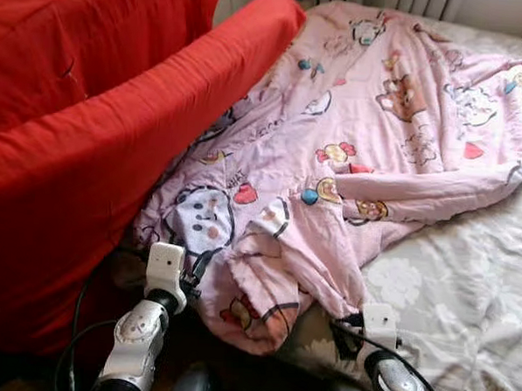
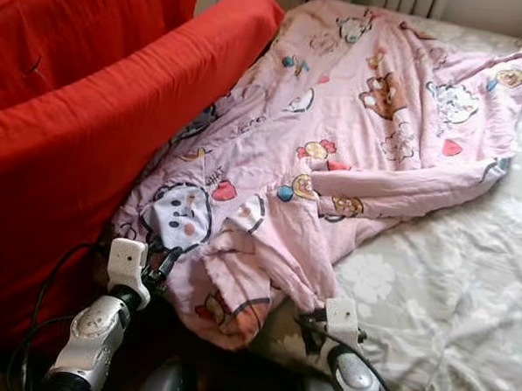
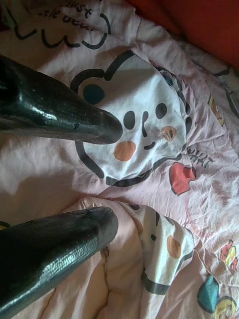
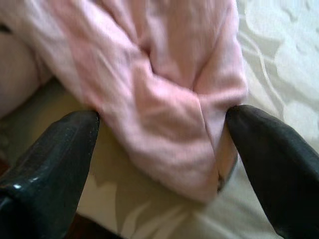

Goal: Clean up the room

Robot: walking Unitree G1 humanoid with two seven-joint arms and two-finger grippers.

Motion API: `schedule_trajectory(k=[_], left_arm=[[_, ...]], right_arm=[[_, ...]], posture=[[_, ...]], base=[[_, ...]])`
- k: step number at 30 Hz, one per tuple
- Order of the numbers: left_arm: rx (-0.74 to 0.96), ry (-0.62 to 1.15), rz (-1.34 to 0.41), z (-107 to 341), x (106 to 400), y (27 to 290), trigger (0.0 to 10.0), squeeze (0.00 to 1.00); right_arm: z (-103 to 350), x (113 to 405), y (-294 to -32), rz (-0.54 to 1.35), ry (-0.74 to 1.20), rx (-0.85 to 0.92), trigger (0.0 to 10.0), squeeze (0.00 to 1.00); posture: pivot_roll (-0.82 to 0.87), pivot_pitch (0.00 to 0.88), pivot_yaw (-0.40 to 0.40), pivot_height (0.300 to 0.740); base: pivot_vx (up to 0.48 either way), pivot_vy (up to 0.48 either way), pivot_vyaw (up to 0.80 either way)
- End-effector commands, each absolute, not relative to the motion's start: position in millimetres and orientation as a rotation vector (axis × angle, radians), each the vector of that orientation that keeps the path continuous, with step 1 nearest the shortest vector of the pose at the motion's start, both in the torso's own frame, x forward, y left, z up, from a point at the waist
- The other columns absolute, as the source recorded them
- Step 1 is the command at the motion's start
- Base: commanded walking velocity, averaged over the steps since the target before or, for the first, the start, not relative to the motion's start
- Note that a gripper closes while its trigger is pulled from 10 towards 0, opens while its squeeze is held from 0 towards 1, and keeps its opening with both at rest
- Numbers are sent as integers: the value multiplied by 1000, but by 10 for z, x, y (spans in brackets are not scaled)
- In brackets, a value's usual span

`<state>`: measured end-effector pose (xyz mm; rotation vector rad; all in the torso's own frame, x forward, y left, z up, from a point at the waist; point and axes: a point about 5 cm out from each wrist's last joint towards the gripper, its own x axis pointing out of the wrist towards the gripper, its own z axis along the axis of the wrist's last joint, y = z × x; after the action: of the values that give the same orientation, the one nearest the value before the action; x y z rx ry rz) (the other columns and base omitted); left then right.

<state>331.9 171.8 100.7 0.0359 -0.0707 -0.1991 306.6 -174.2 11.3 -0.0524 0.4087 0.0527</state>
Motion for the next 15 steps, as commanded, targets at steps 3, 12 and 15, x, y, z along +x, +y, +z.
schedule_trajectory(k=[3, 12, 15], left_arm=[[46, -31, -191, 936, 3237, 1781, 10000, 0], [46, -5, -198, 918, 3164, 1762, 10000, 0], [43, -2, -202, 912, 3152, 1746, 10000, 0]], right_arm=[[123, 3069, -1724, 41, 393, -54, 10000, 0], [164, 3106, -1730, 16, 378, -71, 10000, 0], [132, 3081, -1753, -8, 398, -88, 10000, 0]], posture=[[46, 373, 67, 631], [46, 381, 70, 631], [46, 379, 71, 631]], base=[[0, 0, 0], [0, 0, 0], [0, 0, 0]])
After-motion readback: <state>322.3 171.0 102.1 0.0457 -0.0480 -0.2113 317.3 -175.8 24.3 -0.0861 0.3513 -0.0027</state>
